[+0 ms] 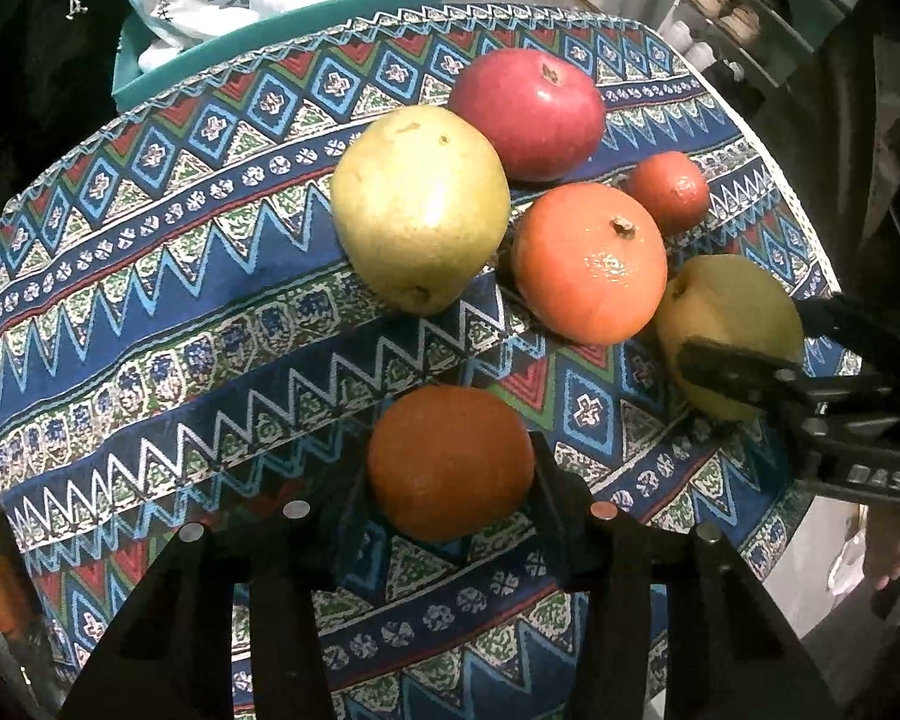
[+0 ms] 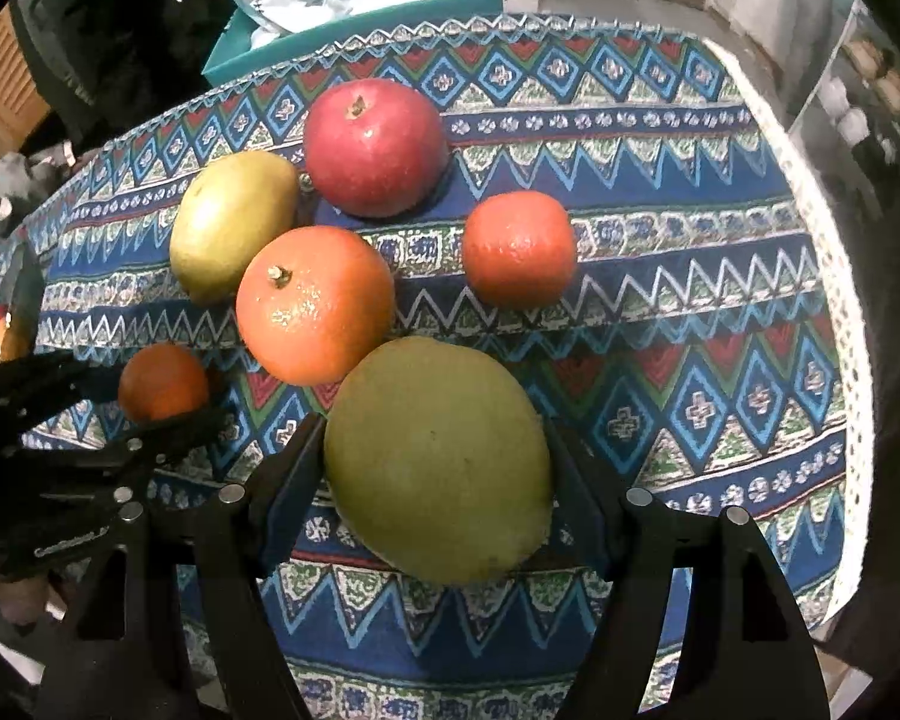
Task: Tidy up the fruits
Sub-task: 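Lift the pear and orange and carry them toward the glass plate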
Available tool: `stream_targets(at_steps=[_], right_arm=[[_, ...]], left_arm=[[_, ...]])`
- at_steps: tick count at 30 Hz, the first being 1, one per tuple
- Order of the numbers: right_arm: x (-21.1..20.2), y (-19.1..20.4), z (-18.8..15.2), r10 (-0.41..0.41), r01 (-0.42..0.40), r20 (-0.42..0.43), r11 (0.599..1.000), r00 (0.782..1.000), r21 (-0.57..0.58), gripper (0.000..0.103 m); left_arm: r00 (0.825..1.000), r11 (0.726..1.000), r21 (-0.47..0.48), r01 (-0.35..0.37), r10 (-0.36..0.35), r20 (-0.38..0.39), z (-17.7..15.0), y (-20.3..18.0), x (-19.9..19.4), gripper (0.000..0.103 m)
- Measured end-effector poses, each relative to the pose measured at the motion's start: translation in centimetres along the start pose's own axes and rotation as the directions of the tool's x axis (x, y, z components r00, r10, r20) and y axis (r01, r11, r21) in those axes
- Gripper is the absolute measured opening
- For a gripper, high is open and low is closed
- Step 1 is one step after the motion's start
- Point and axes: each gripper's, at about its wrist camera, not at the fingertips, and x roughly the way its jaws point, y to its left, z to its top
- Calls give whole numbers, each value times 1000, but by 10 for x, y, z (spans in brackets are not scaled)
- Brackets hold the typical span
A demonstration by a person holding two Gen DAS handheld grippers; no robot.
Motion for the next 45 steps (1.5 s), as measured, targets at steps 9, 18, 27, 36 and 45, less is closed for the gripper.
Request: stream_targets(at_steps=[9, 18, 27, 36, 45], right_arm=[[8, 3, -1, -39, 39, 5, 999, 999, -1, 71], [-22, 6, -2, -67, 67, 84, 998, 994, -1, 71], [-58, 33, 13, -38, 45, 167, 998, 985, -35, 71], [-81, 78, 26, 25, -2, 221, 995, 975, -104, 71], [-101, 114, 31, 67, -25, 260, 986, 963, -163, 71]], left_arm=[[999, 1000, -3, 4, -4, 54, -1, 7, -31, 49], [993, 1000, -18, 7, -5, 114, -1, 14, -65, 48], [983, 999, -43, -1, 9, 182, -4, 24, -100, 48], [968, 996, -88, -12, 34, 247, -12, 43, -135, 48], [956, 992, -122, -16, 51, 289, -26, 63, -160, 48]])
